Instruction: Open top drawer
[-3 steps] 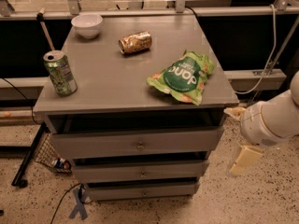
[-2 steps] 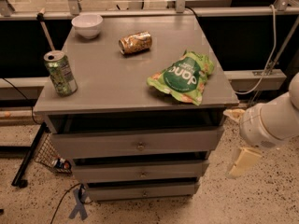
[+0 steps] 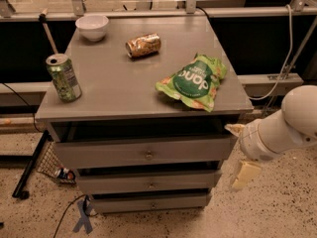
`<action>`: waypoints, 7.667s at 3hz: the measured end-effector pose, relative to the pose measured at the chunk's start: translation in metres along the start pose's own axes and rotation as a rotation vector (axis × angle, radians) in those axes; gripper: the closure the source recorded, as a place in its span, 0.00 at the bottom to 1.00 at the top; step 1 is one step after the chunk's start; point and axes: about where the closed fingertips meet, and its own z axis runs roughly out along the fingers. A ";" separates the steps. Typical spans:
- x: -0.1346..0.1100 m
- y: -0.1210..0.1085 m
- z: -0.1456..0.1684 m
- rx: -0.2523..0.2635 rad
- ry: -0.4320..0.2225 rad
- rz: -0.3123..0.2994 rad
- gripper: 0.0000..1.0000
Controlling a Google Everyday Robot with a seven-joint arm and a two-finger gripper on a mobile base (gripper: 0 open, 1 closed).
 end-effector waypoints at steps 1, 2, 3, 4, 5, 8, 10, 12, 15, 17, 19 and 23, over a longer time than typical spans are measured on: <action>-0.008 -0.005 0.026 0.002 0.020 -0.055 0.00; -0.021 -0.011 0.038 0.020 0.019 -0.107 0.00; -0.035 -0.015 0.048 0.029 0.019 -0.154 0.00; -0.042 -0.020 0.057 0.025 0.012 -0.172 0.00; -0.052 -0.036 0.075 0.002 -0.053 -0.164 0.00; -0.045 -0.049 0.092 0.052 -0.089 -0.132 0.00; -0.046 -0.059 0.120 0.066 -0.073 -0.141 0.02; -0.045 -0.061 0.133 0.053 -0.074 -0.141 0.47; -0.047 -0.061 0.129 0.050 -0.077 -0.141 1.00; -0.048 -0.048 0.114 0.040 -0.086 -0.123 1.00; -0.042 -0.022 0.102 0.022 -0.109 -0.074 1.00; -0.045 0.013 0.096 0.036 -0.112 -0.074 1.00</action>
Offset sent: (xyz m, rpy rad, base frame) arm 0.0349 0.0525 -0.0300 -0.0600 -0.1050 0.1371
